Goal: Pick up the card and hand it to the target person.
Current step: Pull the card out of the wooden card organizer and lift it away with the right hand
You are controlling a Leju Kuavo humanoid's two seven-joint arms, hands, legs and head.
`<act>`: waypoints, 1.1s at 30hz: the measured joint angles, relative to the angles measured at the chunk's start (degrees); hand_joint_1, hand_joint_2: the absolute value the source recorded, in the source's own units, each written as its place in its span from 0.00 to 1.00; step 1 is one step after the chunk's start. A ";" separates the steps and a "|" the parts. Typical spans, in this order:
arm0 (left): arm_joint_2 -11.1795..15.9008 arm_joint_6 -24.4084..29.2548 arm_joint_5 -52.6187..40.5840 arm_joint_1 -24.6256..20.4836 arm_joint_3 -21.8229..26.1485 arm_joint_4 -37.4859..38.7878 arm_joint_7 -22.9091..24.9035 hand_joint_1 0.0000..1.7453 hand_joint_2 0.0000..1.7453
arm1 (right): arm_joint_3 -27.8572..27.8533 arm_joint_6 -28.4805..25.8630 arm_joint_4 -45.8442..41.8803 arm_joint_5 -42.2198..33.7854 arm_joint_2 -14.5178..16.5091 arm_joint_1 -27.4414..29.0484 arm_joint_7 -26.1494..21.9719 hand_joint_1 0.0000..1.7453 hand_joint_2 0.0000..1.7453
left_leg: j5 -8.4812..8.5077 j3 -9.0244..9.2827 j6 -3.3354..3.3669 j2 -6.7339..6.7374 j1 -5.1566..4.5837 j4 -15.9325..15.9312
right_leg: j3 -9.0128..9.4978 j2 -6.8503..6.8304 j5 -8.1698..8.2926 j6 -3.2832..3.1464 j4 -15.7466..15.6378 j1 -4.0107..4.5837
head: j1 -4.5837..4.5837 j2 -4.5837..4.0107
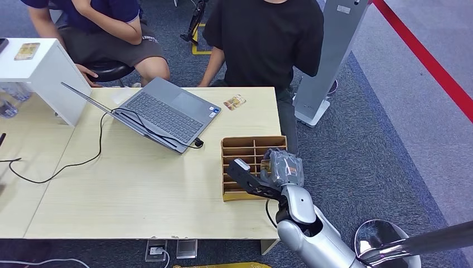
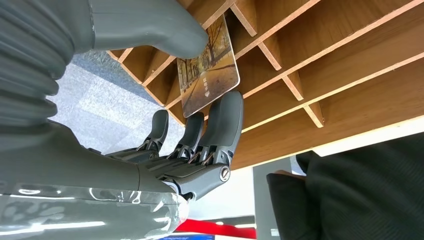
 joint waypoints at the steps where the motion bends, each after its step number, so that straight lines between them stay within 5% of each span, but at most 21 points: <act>1: 0.00 0.00 0.00 0.00 0.00 0.00 0.00 0.00 0.00 | 0.00 0.00 -0.01 -0.08 0.00 0.00 0.00 0.50 1.00 | 0.00 0.00 0.00 0.00 0.00 0.00 | 0.00 0.00 0.00 0.00 0.00 0.00 | 0.00 0.00; 27: 0.00 -0.04 -0.25 0.00 -0.02 0.00 -0.07 0.00 0.00 | -0.81 -0.20 0.00 -0.39 -0.02 0.52 0.01 0.60 1.00 | 0.00 0.00 0.00 0.00 0.00 0.00 | -0.01 0.00 0.00 0.00 0.00 0.00 | -0.01 0.01; 33: 0.01 -0.09 -0.39 0.00 -0.02 0.00 -0.19 0.00 0.00 | -1.09 -0.16 -0.01 -0.56 -0.02 0.71 0.01 0.77 1.00 | 0.00 0.00 0.00 0.00 0.00 0.00 | -0.01 0.00 0.00 0.00 0.00 0.00 | -0.01 0.01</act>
